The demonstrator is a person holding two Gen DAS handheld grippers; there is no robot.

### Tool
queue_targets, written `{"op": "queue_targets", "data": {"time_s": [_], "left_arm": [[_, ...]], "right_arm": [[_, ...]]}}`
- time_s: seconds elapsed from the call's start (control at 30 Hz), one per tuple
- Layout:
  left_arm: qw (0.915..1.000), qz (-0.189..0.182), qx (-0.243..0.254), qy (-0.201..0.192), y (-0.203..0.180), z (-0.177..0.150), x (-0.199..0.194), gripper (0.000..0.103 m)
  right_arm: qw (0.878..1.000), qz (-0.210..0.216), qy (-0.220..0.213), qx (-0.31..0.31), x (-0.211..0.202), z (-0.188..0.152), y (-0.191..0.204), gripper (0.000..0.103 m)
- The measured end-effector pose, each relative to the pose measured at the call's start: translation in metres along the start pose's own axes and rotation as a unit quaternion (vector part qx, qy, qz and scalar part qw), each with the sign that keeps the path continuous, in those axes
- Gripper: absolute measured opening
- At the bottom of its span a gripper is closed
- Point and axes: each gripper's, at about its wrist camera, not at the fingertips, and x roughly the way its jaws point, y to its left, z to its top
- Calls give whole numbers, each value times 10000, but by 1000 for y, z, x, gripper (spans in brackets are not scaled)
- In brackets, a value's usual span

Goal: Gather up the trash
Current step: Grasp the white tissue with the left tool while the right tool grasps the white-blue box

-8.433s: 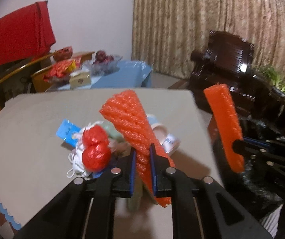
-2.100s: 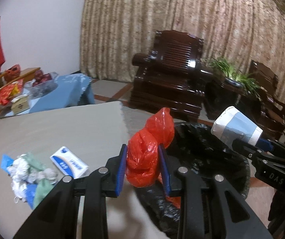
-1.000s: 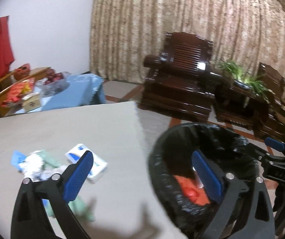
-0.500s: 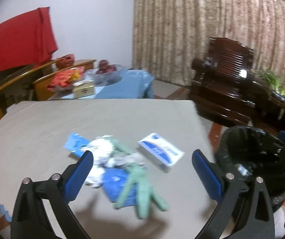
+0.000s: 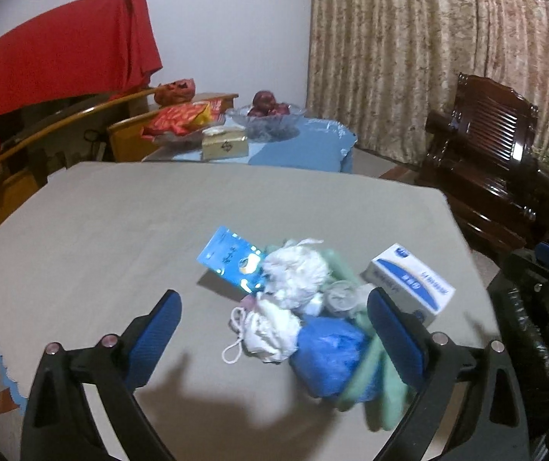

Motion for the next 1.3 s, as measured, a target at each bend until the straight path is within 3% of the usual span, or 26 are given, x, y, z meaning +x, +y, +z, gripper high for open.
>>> {"op": "queue_targets", "data": {"time_s": [0.27,0.57,0.77,0.83,0.93,1.07,1.2,1.3], "left_arm": [[9997,2,-35,251,11,-11,25,91],[9986,-85,-106,508,17,-19,51,87],[9976,-232,-124,636,17,-21,62,79],[9973,-279,-133,674,17,-22,64,74],[9968,-343,-169,704,18,-23,66,68],[9962,-413,-192,741,16,-24,66,55],[9957,-482,-189,768,15,-24,65,30],[9958,-469,-234,744,16,-25,63,25]], "right_arm": [[9986,-12,515,-128,64,-18,18,95],[9955,-89,936,-118,106,-31,16,95],[9923,32,1236,-97,125,-36,12,80],[9919,50,1264,-92,126,-37,11,77],[9920,105,1255,-120,125,-36,13,64],[9921,128,1248,-76,124,-36,13,63],[9931,132,1167,-17,115,-36,13,62],[9938,114,1110,3,109,-34,13,62]]}}
